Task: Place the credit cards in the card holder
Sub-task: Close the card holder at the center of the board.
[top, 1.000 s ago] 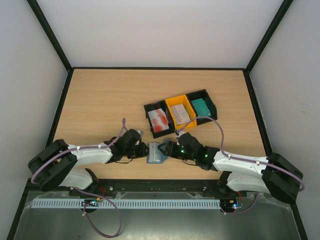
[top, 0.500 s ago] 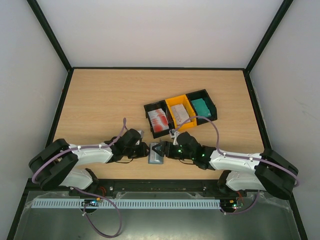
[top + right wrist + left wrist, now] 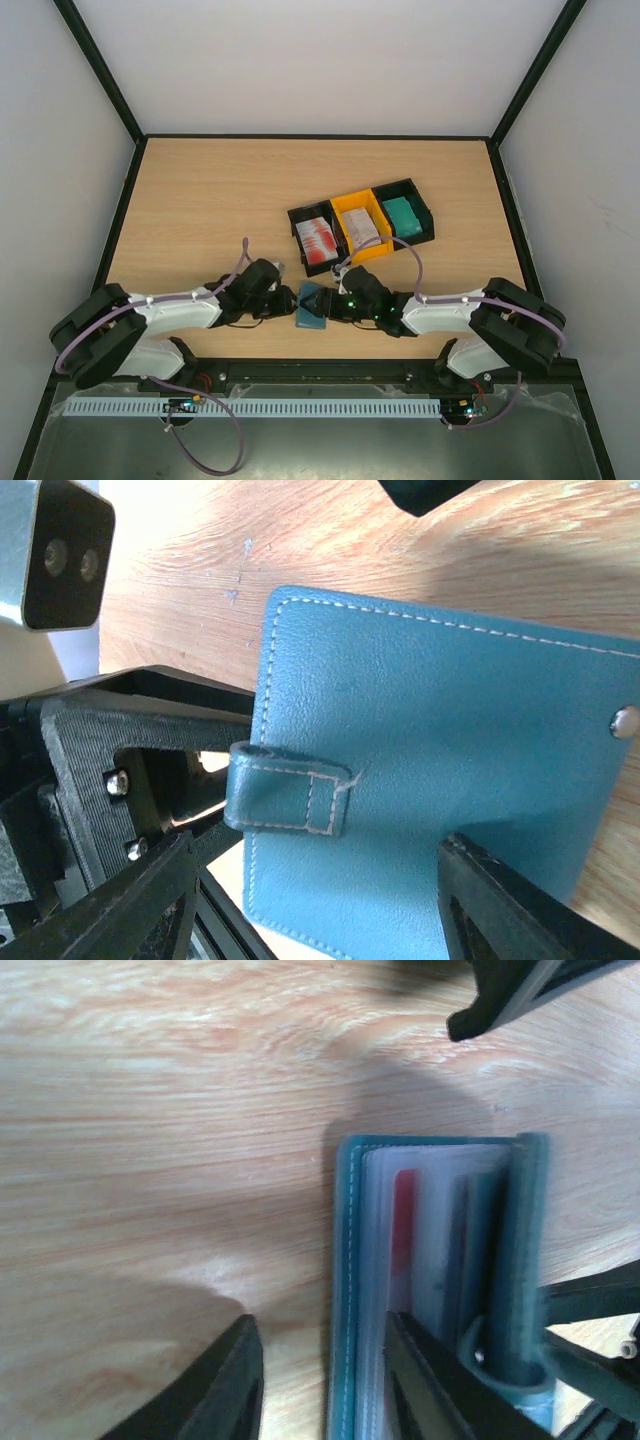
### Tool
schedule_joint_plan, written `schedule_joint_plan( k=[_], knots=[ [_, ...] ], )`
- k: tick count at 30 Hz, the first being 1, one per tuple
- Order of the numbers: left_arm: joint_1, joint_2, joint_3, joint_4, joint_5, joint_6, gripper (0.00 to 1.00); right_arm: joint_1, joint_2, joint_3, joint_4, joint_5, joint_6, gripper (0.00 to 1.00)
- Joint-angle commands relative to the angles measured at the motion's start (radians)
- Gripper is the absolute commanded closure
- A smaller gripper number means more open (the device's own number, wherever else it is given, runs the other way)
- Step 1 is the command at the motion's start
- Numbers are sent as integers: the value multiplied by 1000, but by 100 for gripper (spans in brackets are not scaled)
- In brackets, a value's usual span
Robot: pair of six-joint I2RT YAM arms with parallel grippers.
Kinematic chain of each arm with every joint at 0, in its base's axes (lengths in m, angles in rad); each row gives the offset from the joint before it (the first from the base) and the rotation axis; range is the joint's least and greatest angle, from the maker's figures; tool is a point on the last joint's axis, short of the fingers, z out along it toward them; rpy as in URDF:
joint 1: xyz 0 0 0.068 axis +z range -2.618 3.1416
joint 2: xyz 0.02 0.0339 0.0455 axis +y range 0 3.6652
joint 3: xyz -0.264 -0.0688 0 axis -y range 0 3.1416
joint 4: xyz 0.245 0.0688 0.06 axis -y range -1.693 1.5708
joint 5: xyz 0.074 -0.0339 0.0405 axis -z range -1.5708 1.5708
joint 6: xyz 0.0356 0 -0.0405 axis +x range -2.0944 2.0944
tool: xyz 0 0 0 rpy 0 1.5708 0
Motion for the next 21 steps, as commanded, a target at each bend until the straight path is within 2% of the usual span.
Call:
schedule_joint_plan(
  k=[1, 3, 7, 12, 15, 21],
  knots=[
    [-3, -62, -19, -177, -74, -12, 59, 4, 26, 10, 44, -3, -2, 36],
    [1, -109, -15, -232, -116, -24, 57, 4, 25, 15, 25, 6, -6, 36],
    [6, -237, -18, -294, -165, -47, 59, 3, 15, 29, -7, 18, -15, 37],
    [8, -372, -75, -103, -23, -51, 50, 3, 26, 43, -12, 21, -2, 45],
    [7, -345, -79, -40, 38, -40, 44, 4, 19, 44, -13, 41, 7, 52],
    [7, -178, -52, 1, 70, -3, 47, 3, -1, 39, -27, 76, 5, 56]
  ],
)
